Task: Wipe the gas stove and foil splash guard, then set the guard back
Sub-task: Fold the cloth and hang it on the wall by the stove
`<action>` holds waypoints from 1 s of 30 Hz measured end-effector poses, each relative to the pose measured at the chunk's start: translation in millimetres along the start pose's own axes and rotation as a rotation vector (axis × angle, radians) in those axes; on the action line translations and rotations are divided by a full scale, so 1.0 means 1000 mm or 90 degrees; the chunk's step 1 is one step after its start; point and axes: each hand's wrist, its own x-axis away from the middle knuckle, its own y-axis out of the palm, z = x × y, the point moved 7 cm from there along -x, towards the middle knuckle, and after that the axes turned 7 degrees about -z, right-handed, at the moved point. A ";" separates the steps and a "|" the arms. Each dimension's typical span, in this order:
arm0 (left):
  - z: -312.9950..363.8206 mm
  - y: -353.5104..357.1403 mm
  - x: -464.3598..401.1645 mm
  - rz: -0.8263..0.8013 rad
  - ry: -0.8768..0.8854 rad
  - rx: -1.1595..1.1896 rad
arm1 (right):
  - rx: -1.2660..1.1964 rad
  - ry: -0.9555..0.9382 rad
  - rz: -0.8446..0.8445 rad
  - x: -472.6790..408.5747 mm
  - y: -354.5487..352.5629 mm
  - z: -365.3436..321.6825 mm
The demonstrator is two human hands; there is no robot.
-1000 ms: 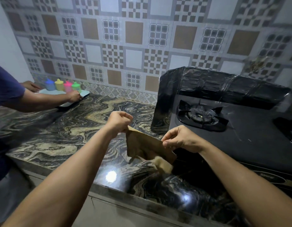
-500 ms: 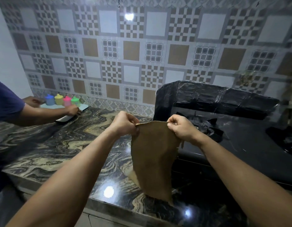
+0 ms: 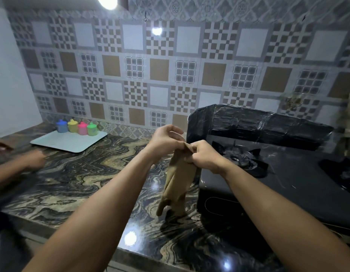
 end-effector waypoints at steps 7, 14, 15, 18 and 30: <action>-0.080 0.012 0.007 -0.197 -0.155 -0.028 | -0.039 0.055 0.041 0.006 -0.030 -0.002; -0.093 0.059 0.001 -0.297 -0.147 -0.082 | -0.092 0.036 0.086 0.023 -0.082 -0.012; -0.092 0.062 -0.005 -0.295 -0.139 -0.073 | -0.098 0.038 0.096 0.026 -0.091 -0.011; -0.081 0.077 -0.021 -0.305 -0.122 -0.039 | -0.130 0.048 0.124 0.036 -0.122 -0.004; 0.011 0.139 -0.109 -0.135 -0.014 -0.131 | -0.152 0.003 0.279 0.073 -0.265 0.052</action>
